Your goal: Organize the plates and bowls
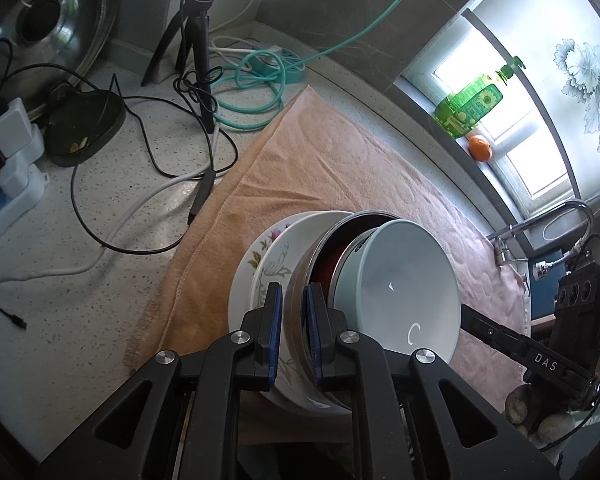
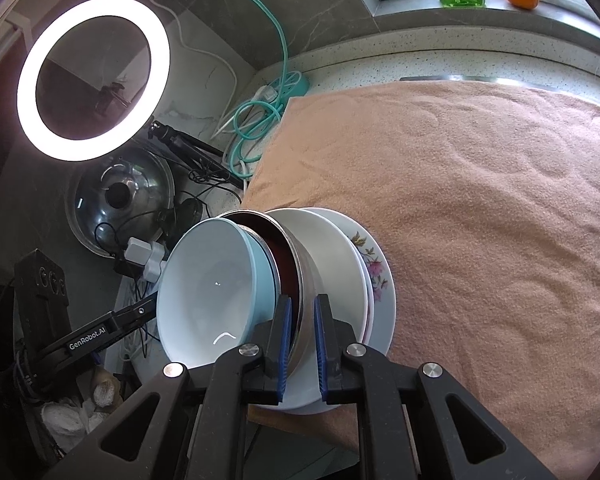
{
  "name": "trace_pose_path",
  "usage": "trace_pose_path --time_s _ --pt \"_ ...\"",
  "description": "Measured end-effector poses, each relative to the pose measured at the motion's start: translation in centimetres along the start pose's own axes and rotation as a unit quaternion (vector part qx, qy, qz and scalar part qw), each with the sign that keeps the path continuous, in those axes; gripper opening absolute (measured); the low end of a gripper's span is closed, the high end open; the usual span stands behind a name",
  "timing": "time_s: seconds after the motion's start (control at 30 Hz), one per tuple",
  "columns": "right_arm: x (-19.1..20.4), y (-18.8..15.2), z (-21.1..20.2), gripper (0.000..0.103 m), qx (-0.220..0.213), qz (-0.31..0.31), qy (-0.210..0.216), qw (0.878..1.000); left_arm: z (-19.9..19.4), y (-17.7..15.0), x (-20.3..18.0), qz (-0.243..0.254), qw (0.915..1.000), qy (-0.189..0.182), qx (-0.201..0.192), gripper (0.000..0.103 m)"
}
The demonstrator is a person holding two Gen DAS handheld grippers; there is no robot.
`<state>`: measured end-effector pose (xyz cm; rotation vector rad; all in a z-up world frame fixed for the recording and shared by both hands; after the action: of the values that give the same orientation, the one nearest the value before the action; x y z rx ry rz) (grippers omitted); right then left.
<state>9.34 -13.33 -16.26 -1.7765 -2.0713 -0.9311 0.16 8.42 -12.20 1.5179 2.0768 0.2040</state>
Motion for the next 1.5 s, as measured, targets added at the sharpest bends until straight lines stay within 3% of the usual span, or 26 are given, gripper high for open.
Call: trace_pose_path --time_s 0.3,0.43,0.9,1.0,1.4,1.47,1.5 --pt "0.0 -0.2 -1.8 0.015 -0.030 -0.014 -0.015 0.999 -2.1 0.0 0.7 0.000 0.9994 0.018 -0.028 0.011" --pt "-0.1 -0.3 -2.8 0.023 -0.048 -0.020 -0.022 0.998 -2.7 -0.3 1.2 -0.002 0.9992 0.022 -0.033 0.011" --pt "-1.0 -1.0 -5.3 0.024 -0.095 -0.020 -0.033 0.995 -4.2 -1.5 1.7 -0.003 0.9987 0.027 -0.043 0.012" --pt "-1.3 -1.2 -5.8 0.038 -0.107 -0.013 -0.028 0.994 -4.2 -1.7 1.7 -0.004 0.9987 0.027 -0.044 0.012" --pt "-1.8 -2.4 -7.5 0.040 -0.149 -0.004 -0.033 0.988 -5.1 -2.9 1.2 0.019 0.9975 0.045 -0.051 0.012" --pt "-1.3 -2.6 -7.8 0.056 -0.157 -0.011 -0.037 0.987 -5.7 -3.0 0.6 0.033 0.9962 0.054 -0.060 0.017" --pt "-1.0 -2.8 -8.0 0.056 -0.162 -0.015 -0.039 0.986 -6.0 -3.0 0.3 0.040 0.9954 0.058 -0.065 0.018"
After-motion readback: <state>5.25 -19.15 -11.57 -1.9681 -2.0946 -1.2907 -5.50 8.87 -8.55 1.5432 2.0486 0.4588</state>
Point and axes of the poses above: each gripper's, at about its wrist camera, not at the fingertips, and z roughly the way its jaws point, x to its left, y to its top, the point moved 5 cm from there along z, roughly the way its jaws point, and after that the axes turned 8 degrees about z, right-handed, at the moved point
